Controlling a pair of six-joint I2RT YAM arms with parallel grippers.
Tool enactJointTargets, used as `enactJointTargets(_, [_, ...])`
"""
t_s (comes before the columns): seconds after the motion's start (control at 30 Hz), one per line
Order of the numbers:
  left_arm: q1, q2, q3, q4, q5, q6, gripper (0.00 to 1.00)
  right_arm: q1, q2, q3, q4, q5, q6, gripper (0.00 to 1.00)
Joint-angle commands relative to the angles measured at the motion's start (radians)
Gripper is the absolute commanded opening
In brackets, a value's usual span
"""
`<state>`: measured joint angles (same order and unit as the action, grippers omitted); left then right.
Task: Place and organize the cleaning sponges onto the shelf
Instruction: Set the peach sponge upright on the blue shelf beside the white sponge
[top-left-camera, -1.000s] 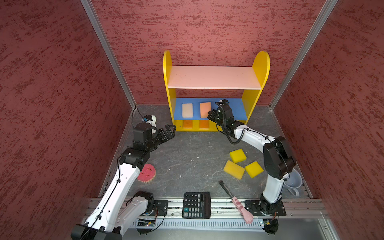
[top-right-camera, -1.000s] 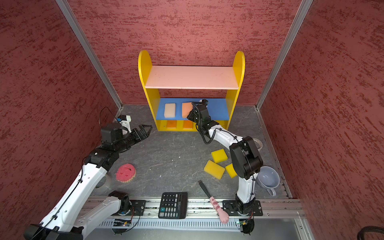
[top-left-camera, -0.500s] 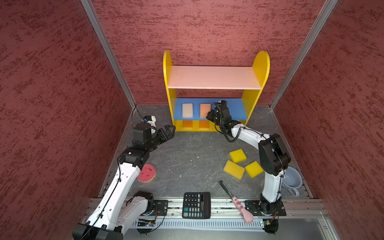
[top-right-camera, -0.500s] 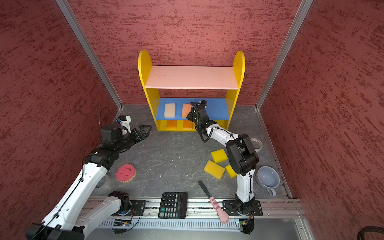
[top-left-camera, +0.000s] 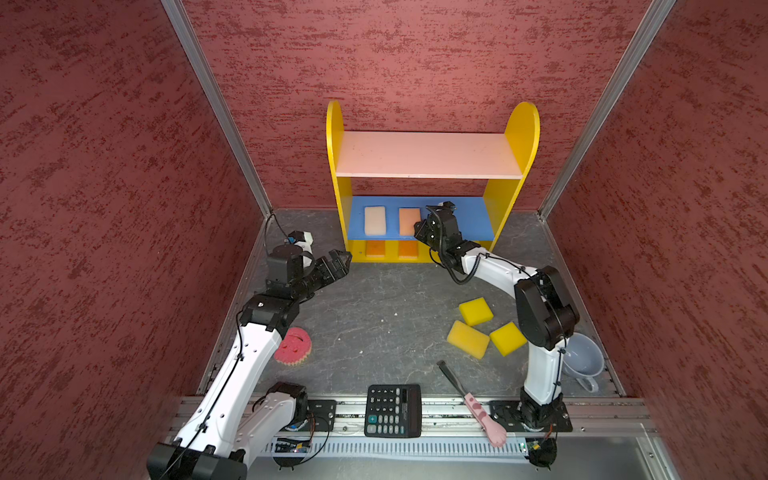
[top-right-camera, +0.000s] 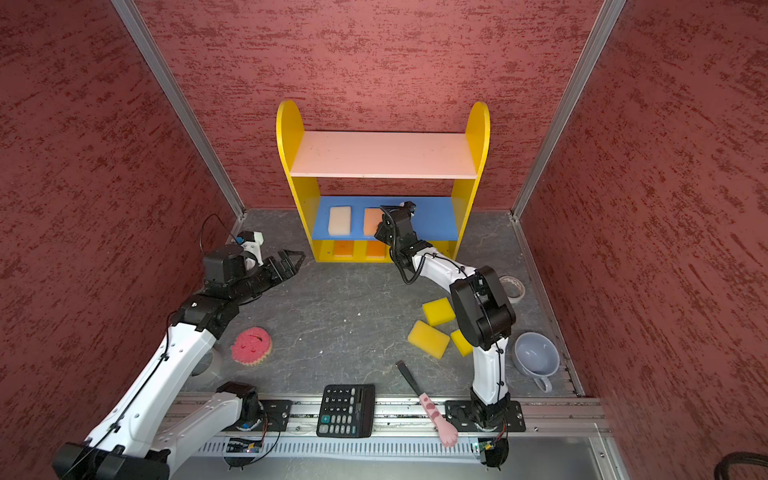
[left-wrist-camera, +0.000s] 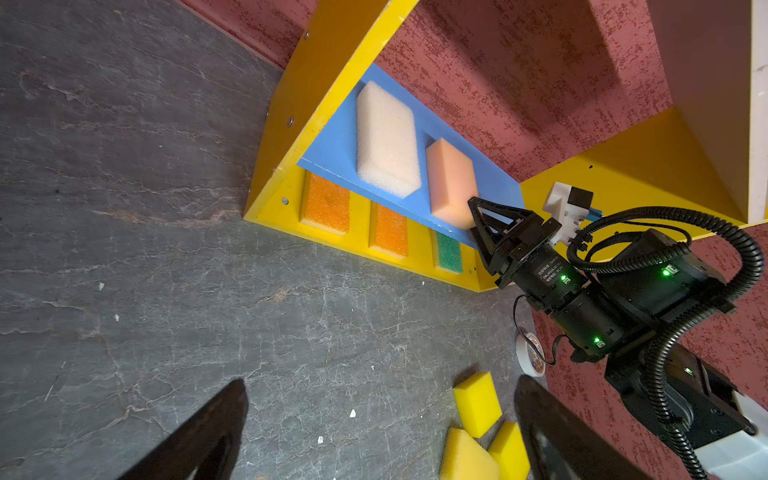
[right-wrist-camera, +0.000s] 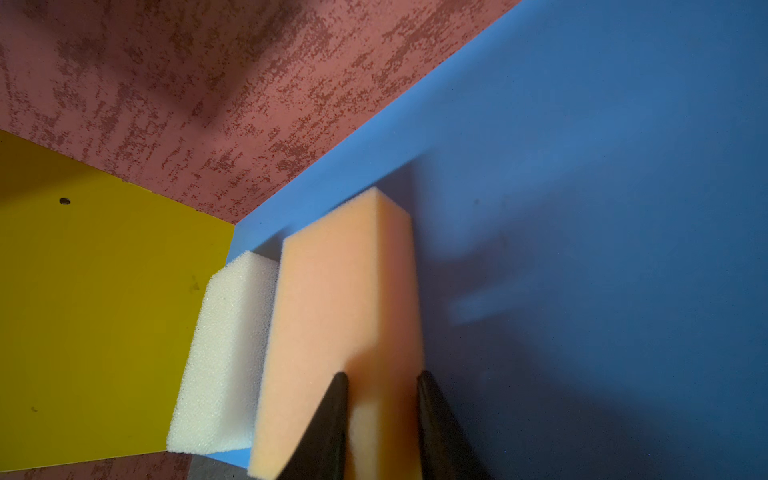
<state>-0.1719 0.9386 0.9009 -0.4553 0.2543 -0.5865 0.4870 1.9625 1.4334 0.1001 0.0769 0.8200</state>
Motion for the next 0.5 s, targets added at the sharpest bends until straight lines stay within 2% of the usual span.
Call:
enactJointTargets(0.0, [0.011, -0.012, -0.008, 0.012, 0.011, 0.011, 1.0, -0.002, 0.017, 0.035, -0.011, 0.035, 0.015, 0.32])
enactJointTargets(0.23, [0.01, -0.016, -0.007, 0.008, 0.013, 0.01, 0.99, -0.002, 0.006, 0.034, -0.011, 0.048, 0.015, 0.41])
enactJointTargets(0.47, [0.012, -0.023, -0.001, -0.001, 0.013, 0.011, 0.99, -0.002, -0.014, 0.05, -0.028, 0.066, -0.007, 0.45])
